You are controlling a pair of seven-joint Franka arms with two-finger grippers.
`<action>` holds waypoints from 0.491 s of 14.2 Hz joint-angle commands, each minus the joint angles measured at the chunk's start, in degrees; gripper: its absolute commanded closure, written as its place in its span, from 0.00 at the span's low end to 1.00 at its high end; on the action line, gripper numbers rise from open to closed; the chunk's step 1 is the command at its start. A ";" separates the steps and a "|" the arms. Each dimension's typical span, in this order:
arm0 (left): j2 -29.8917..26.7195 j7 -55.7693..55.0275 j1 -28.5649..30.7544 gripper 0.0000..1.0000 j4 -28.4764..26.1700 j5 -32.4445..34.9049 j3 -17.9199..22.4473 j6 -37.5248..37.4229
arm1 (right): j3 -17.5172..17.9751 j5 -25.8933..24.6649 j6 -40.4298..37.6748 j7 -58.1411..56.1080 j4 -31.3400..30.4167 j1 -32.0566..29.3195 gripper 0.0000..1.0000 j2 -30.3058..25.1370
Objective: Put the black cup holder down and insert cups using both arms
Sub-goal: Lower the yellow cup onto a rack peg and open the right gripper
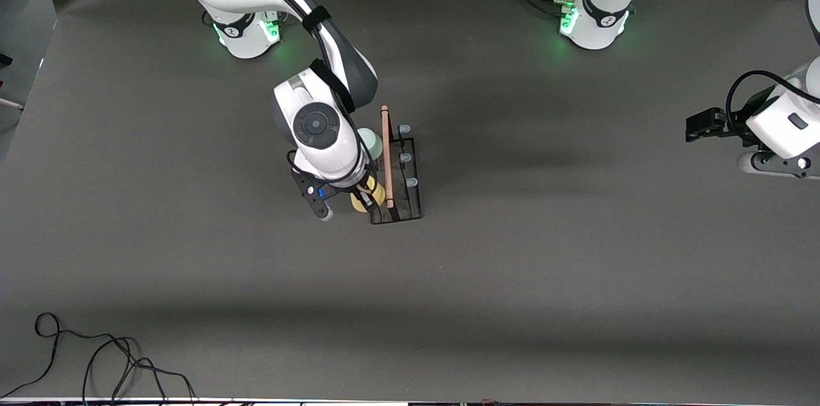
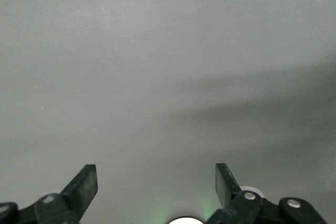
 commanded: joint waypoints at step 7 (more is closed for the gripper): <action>-1.01 0.42 0.01 0.00 -0.49 0.25 0.09 -0.57 | -0.49 0.33 -17.04 2.66 16.18 0.58 0.00 -1.04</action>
